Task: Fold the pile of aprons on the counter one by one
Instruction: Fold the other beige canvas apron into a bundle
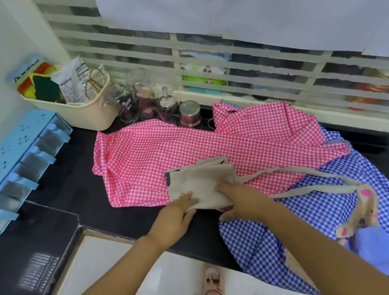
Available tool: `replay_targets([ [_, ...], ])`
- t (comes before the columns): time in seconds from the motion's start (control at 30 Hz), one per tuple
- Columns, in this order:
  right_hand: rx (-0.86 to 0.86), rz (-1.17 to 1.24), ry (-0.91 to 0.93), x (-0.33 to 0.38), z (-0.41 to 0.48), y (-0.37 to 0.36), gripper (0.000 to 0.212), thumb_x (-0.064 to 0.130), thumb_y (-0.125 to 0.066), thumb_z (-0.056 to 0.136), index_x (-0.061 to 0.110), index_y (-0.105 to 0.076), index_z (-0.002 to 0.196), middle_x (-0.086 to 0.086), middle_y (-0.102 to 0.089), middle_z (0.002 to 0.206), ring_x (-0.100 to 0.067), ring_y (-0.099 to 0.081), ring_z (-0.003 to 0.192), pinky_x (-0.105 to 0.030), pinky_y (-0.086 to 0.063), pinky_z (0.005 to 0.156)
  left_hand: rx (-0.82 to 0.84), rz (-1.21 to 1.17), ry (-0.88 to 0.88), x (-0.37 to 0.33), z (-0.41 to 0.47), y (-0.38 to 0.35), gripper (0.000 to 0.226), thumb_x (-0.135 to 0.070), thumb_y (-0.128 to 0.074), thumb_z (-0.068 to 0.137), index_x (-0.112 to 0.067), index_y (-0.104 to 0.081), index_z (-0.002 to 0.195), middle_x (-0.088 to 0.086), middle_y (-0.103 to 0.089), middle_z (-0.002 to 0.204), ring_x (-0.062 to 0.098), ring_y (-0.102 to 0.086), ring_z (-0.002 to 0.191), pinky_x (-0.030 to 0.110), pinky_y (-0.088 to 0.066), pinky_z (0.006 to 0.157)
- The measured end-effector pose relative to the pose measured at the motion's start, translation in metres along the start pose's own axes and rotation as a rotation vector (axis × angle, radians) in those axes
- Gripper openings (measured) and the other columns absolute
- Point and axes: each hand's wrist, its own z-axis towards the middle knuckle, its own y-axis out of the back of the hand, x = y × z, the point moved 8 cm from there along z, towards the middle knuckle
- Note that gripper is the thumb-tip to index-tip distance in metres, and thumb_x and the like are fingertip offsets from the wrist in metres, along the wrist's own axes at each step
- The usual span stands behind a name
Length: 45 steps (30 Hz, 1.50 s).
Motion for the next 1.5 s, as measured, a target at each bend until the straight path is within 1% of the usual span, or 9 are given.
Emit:
replay_targets([
  [0.13, -0.147, 0.062, 0.055, 0.004, 0.005, 0.019, 0.023, 0.018, -0.049, 0.094, 0.013, -0.056, 0.116, -0.008, -0.063, 0.112, -0.028, -0.061, 0.103, -0.031, -0.043, 0.080, 0.120, -0.079, 0.103, 0.005, 0.020, 0.034, 0.032, -0.028, -0.040, 0.103, -0.015, -0.061, 0.123, -0.001, -0.063, 0.122, 0.015, -0.057, 0.109, 0.013, -0.035, 0.082],
  [0.27, -0.151, 0.323, 0.063, -0.012, 0.012, 0.039, 0.031, 0.023, -0.046, 0.099, 0.016, -0.059, 0.126, -0.002, -0.063, 0.122, -0.020, -0.059, 0.107, -0.028, -0.043, 0.091, 0.246, -0.105, 0.158, 0.007, 0.044, 0.045, 0.037, -0.029, -0.035, 0.104, -0.015, -0.051, 0.135, -0.012, -0.047, 0.129, 0.005, -0.046, 0.117, 0.010, -0.030, 0.094],
  [0.43, -0.212, 0.517, -0.058, -0.032, 0.035, 0.039, 0.025, 0.035, -0.049, 0.097, 0.019, -0.064, 0.109, 0.005, -0.064, 0.099, -0.013, -0.056, 0.093, -0.023, -0.039, 0.075, 0.176, 0.012, 0.305, 0.020, 0.070, 0.055, 0.017, -0.027, -0.046, 0.100, -0.016, -0.057, 0.095, -0.005, -0.059, 0.086, 0.019, -0.057, 0.088, 0.014, -0.038, 0.062],
  [0.57, -0.139, 0.376, -0.127, -0.038, 0.059, 0.039, 0.030, 0.040, -0.049, 0.096, 0.024, -0.045, 0.071, 0.006, -0.051, 0.078, -0.016, -0.051, 0.082, -0.025, -0.034, 0.063, 0.082, 0.228, 0.247, 0.005, 0.087, 0.069, 0.053, -0.039, -0.060, 0.090, -0.014, -0.043, 0.134, 0.002, -0.050, 0.127, 0.021, -0.050, 0.113, 0.030, -0.041, 0.094],
  [1.03, -0.048, 0.667, -0.149, -0.054, 0.075, 0.034, 0.051, 0.053, -0.055, 0.088, 0.015, -0.040, 0.058, 0.002, -0.042, 0.058, -0.011, -0.041, 0.057, -0.022, -0.030, 0.055, 0.487, 0.037, 0.403, -0.008, 0.109, 0.013, 0.058, -0.045, -0.074, 0.077, -0.013, -0.058, 0.124, 0.002, -0.062, 0.120, 0.014, -0.056, 0.096, 0.023, -0.043, 0.076],
  [1.17, -0.319, 0.402, -0.117, -0.050, 0.048, 0.073, 0.021, 0.032, -0.060, 0.091, 0.021, -0.058, 0.108, 0.003, -0.058, 0.109, -0.012, -0.053, 0.100, -0.024, -0.042, 0.085, 0.519, -0.223, 0.466, -0.015, 0.104, 0.017, 0.049, -0.046, -0.075, 0.076, -0.017, -0.066, 0.114, 0.000, -0.070, 0.108, 0.015, -0.065, 0.094, 0.025, -0.053, 0.081],
  [1.3, -0.316, 0.405, 0.320, -0.006, -0.004, 0.085, 0.067, 0.007, -0.055, 0.084, 0.040, -0.037, 0.140, 0.024, -0.022, 0.150, 0.003, -0.016, 0.139, -0.024, -0.037, 0.107, 0.283, -0.817, 0.613, -0.029, 0.096, 0.030, 0.036, -0.035, -0.071, 0.084, -0.009, -0.067, 0.109, 0.009, -0.072, 0.104, 0.022, -0.069, 0.094, 0.033, -0.056, 0.084],
  [1.4, -0.354, 0.376, 0.444, 0.015, -0.028, 0.081, 0.066, 0.031, -0.064, 0.087, 0.047, -0.029, 0.141, 0.035, -0.006, 0.151, 0.007, 0.004, 0.142, -0.013, -0.013, 0.113, 0.185, -1.257, 0.709, -0.045, 0.091, 0.029, 0.044, -0.033, -0.067, 0.085, 0.000, -0.066, 0.114, 0.018, -0.069, 0.110, 0.028, -0.067, 0.097, 0.036, -0.054, 0.086],
  [1.5, -0.699, 0.373, 0.497, 0.023, -0.052, 0.107, 0.056, 0.050, -0.062, 0.082, 0.035, -0.045, 0.133, 0.025, -0.036, 0.144, 0.001, -0.026, 0.139, -0.018, -0.011, 0.117, 0.208, -1.641, 0.721, -0.079, 0.088, 0.026, 0.048, -0.024, -0.065, 0.082, 0.006, -0.061, 0.119, 0.021, -0.065, 0.111, 0.027, -0.062, 0.098, 0.035, -0.050, 0.094],
])
